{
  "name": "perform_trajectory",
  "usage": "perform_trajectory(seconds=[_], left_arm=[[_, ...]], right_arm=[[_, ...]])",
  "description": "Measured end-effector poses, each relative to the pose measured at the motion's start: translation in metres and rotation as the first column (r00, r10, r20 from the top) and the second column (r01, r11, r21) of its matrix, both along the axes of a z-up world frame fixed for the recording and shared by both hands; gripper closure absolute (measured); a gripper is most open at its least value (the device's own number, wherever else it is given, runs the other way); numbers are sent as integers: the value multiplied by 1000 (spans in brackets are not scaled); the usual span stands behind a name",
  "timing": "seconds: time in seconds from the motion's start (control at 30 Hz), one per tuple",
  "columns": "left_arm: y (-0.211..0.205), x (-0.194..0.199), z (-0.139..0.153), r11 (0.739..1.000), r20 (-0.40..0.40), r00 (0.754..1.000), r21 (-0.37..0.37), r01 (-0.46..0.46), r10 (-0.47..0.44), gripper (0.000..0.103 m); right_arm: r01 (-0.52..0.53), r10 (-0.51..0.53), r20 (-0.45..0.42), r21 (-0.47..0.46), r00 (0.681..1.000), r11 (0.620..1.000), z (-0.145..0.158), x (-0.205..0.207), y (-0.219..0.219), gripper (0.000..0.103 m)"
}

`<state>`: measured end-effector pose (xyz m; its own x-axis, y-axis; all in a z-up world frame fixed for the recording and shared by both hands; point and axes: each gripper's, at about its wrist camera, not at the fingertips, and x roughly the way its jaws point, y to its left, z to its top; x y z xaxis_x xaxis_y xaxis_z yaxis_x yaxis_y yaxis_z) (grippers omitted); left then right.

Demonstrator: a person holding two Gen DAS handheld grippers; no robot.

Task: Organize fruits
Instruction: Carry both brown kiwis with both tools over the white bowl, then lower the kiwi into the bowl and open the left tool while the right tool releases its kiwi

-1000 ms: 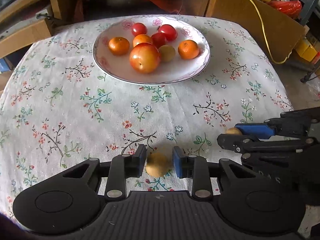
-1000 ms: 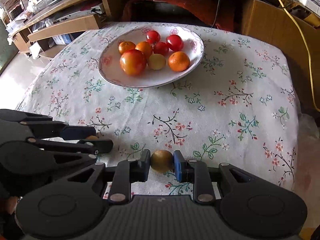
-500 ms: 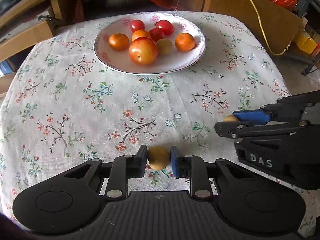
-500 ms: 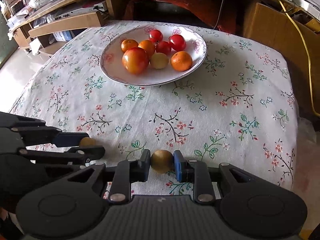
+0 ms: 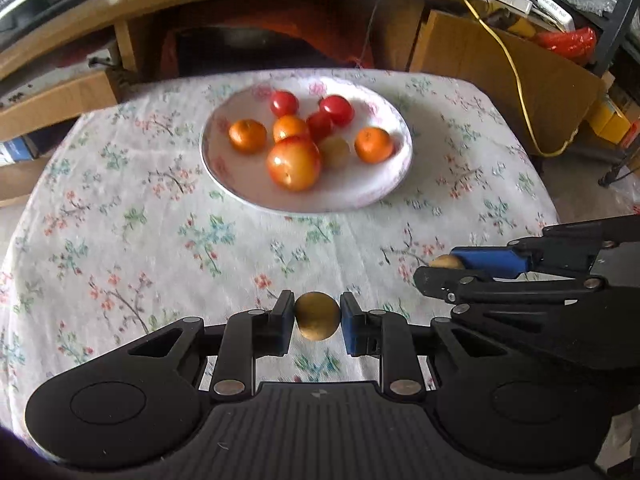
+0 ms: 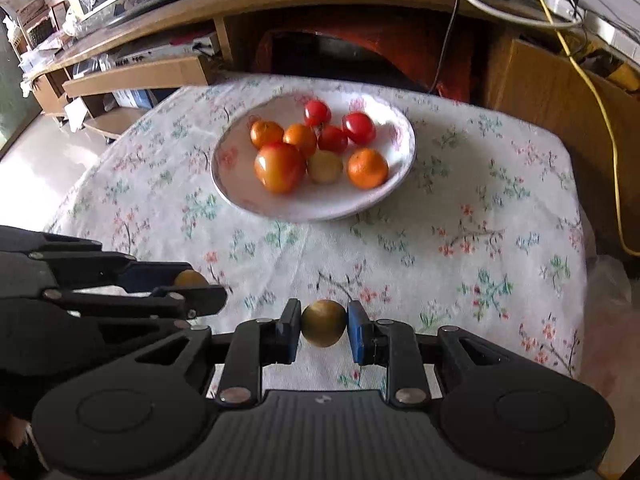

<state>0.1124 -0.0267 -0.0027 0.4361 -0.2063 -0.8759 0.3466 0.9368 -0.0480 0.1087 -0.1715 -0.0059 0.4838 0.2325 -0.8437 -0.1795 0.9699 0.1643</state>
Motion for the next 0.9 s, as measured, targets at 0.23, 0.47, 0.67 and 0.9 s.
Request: perform_trajectory(seconds=[0.23, 0.47, 0.67, 0.9], left_arm=[[0, 13, 11, 1000, 30, 999, -13, -12, 13, 73], [-3, 34, 26, 1000, 75, 997, -11, -15, 16, 73], [-6, 55, 26, 1000, 90, 996, -8, -25, 25, 73], [-7, 77, 15, 999, 69, 997, 2, -46, 46, 73]], right_arm=[[17, -18, 35, 5, 999, 1000, 13, 12, 1, 76], [46, -47, 74, 20, 996, 999, 26, 33, -2, 76], [52, -54, 84, 18, 995, 998, 27, 56, -2, 76], [61, -62, 67, 27, 996, 998, 15, 81, -3, 76]])
